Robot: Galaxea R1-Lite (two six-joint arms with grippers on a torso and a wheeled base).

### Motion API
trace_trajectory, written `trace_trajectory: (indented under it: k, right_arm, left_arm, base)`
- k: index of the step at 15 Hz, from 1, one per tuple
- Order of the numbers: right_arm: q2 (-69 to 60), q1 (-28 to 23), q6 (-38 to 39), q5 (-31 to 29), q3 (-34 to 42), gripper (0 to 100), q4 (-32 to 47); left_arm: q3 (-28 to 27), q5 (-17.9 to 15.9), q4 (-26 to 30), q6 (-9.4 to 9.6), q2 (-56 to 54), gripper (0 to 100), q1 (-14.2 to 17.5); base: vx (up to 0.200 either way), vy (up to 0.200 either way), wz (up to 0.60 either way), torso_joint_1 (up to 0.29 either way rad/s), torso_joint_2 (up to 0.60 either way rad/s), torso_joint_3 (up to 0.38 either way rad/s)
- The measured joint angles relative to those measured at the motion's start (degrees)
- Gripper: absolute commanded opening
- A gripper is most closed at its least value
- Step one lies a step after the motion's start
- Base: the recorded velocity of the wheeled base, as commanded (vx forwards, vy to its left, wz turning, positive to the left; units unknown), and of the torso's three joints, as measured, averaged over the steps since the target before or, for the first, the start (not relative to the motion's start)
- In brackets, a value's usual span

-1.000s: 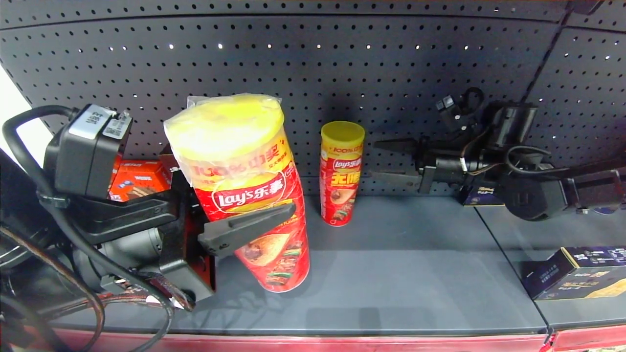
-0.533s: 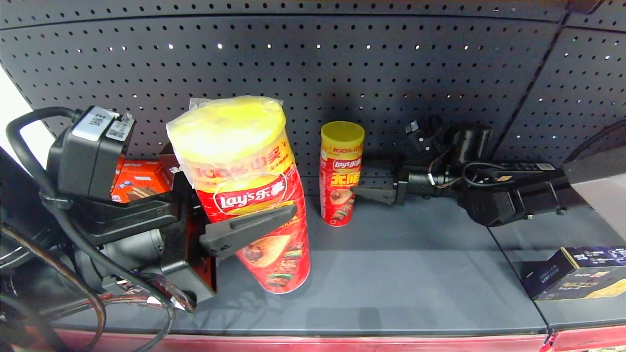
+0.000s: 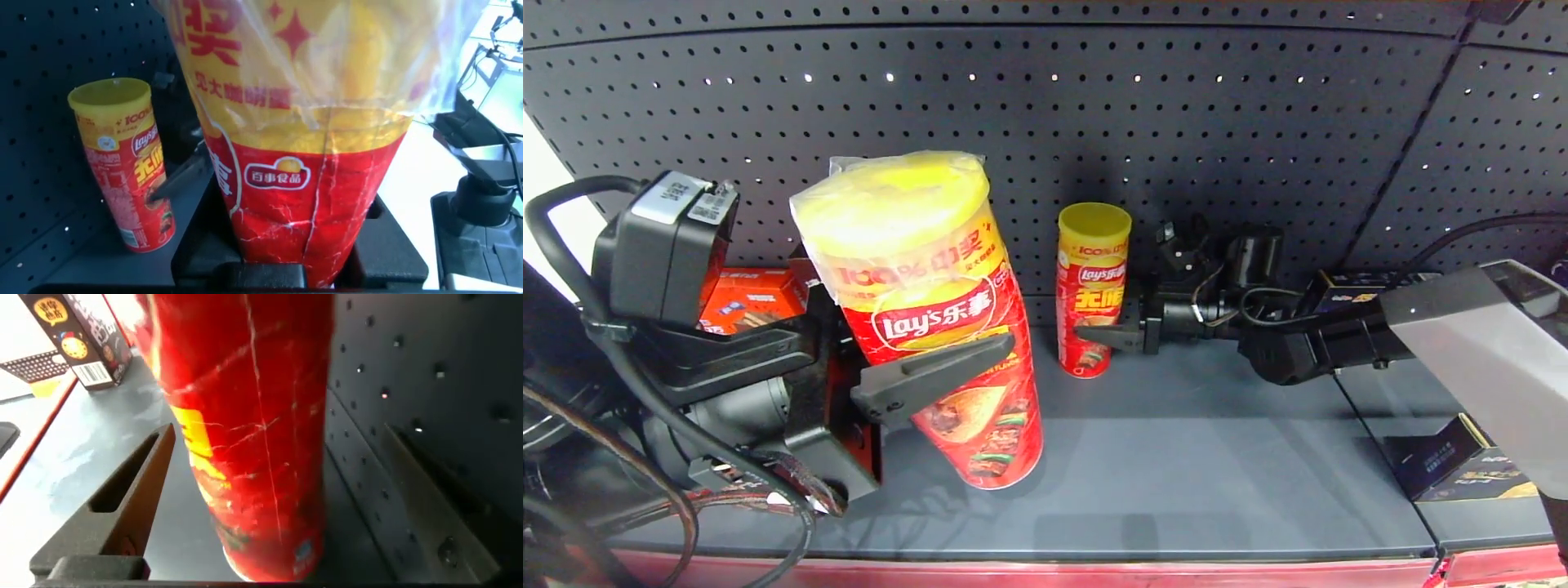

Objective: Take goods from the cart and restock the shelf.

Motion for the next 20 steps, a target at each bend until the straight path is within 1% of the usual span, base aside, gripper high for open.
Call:
trace_trajectory:
  k: [3, 4, 12, 14, 15, 17, 20]
  right_arm:
    - [1.65, 0.63, 0.02, 0.01, -1.19, 100, -0.10]
    - [2.17, 0.78, 0.00, 0.06, -1.41, 0, -0.90]
    - [2.43, 1.41, 0.07, -0.73, -0.43, 0, -2.12]
    - [0.85, 1.80, 0.07, -4.57, 1.21, 0, -2.45]
    - [-0.74, 2.40, 0.07, -7.02, 2.97, 0, -3.04]
    - [-4.41, 3.89, 0.05, -9.41, 7.94, 0, -5.28]
    - [-9.96, 6.21, 0.11, -11.70, 18.91, 0, -13.00]
  left_arm:
    - [0.10, 0.09, 0.00, 0.00, 0.01, 0, 0.02]
    - [0.16, 0.09, 0.00, -0.02, 0.01, 0, 0.09]
    - [0.29, 0.09, 0.00, -0.02, 0.01, 0, 0.57]
    - [0.29, 0.12, 0.00, 0.00, 0.00, 0, 0.57]
    - [0.29, 0.34, 0.00, 0.00, -0.05, 0, 0.61]
    - [0.24, 0.74, 0.00, -0.02, -0.11, 0, 0.80]
    - [0.16, 0.72, 0.02, -0.02, -0.27, 0, 1.85]
  base:
    - [0.000, 0.000, 0.00, 0.000, 0.00, 0.000]
    - [0.000, 0.000, 0.00, 0.000, 0.00, 0.000]
    - [0.000, 0.000, 0.00, 0.000, 0.00, 0.000]
    - [0.000, 0.000, 0.00, 0.000, 0.00, 0.000]
    - [0.000, 0.000, 0.00, 0.000, 0.00, 0.000]
    - [0.000, 0.000, 0.00, 0.000, 0.00, 0.000]
    - [0.000, 0.000, 0.00, 0.000, 0.00, 0.000]
